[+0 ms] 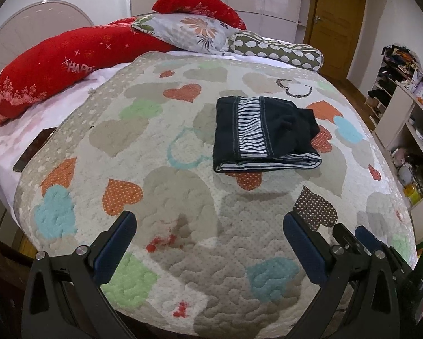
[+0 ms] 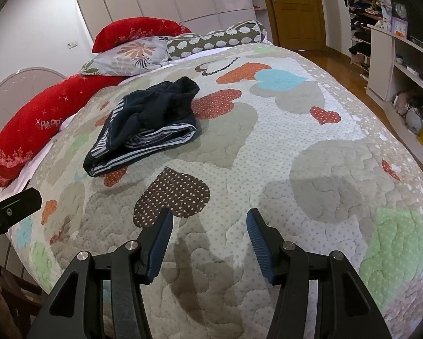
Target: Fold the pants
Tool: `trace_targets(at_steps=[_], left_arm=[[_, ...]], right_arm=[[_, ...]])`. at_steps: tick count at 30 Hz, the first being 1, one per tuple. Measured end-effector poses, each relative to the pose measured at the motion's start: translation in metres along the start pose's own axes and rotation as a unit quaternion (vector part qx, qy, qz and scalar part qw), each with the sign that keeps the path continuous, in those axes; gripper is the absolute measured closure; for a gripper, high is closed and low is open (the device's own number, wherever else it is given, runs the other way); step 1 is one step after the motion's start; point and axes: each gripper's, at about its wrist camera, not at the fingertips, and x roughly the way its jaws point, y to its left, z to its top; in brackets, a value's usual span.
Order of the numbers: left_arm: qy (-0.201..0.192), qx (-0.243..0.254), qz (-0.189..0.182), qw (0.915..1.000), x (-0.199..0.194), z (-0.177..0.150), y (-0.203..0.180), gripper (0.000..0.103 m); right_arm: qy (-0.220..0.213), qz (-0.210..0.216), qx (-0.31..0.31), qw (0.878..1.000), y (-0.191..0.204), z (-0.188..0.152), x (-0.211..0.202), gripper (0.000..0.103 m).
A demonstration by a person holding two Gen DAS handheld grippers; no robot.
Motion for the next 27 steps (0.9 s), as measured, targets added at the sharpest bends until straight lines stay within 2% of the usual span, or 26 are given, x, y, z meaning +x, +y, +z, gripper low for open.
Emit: trace_targets(at_steps=[6, 18, 27], left_arm=[[0.010, -0.014, -0.010, 0.9998, 0.000, -0.002, 0.006, 0.000], [-0.003, -0.021, -0.018, 0.9996, -0.018, -0.007, 0.011, 0.000], [-0.018, -0.024, -0.021, 0.9993, -0.035, -0.009, 0.013, 0.000]], right_arm=[[0.001, -0.003, -0.004, 1.000, 0.003, -0.002, -0.001, 0.044], [-0.003, -0.001, -0.011, 1.000, 0.012, -0.007, -0.010, 0.043], [-0.034, -0.003, -0.010, 0.999, 0.014, -0.008, -0.032, 0.043]])
